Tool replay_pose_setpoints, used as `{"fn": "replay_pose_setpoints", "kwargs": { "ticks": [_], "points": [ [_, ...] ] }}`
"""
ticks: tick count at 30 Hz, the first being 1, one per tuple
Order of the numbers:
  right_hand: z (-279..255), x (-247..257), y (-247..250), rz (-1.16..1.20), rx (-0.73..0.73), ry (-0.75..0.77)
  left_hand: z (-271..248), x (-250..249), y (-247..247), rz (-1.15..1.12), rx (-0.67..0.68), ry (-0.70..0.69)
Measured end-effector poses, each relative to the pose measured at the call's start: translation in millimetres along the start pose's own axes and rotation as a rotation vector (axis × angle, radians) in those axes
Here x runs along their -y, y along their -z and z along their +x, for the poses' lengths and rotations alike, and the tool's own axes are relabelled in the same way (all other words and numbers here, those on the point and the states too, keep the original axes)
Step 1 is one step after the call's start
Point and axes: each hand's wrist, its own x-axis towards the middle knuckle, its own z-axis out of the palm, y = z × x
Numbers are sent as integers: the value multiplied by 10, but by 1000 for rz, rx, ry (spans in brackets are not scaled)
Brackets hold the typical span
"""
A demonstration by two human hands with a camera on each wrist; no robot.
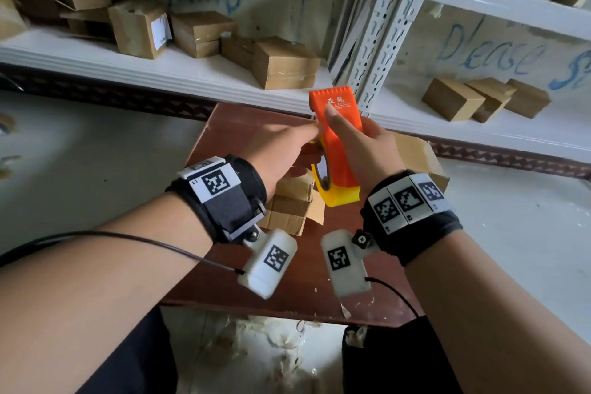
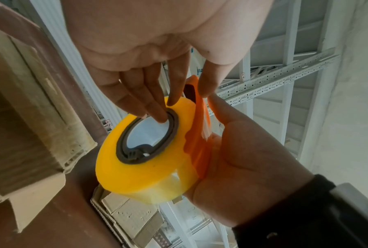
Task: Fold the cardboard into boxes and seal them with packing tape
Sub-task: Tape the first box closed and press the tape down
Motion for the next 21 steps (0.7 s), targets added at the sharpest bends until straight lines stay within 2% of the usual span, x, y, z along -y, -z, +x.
{"fn": "replay_pose_setpoints", "kwargs": {
  "ticks": [13,15,19,21],
  "points": [
    [-44,36,48,-26,-103,-36,-53,-68,-15,85,42,-1],
    [-40,50,48,-27,-117,-39,-46,-83,-10,82,8,2],
    [-36,52,44,-91,-108,-21,45,-121,54,80,-182,41],
    [-40,33,23,-143,-89,18,94,-127,97,48,-172,76]
  ]
}}
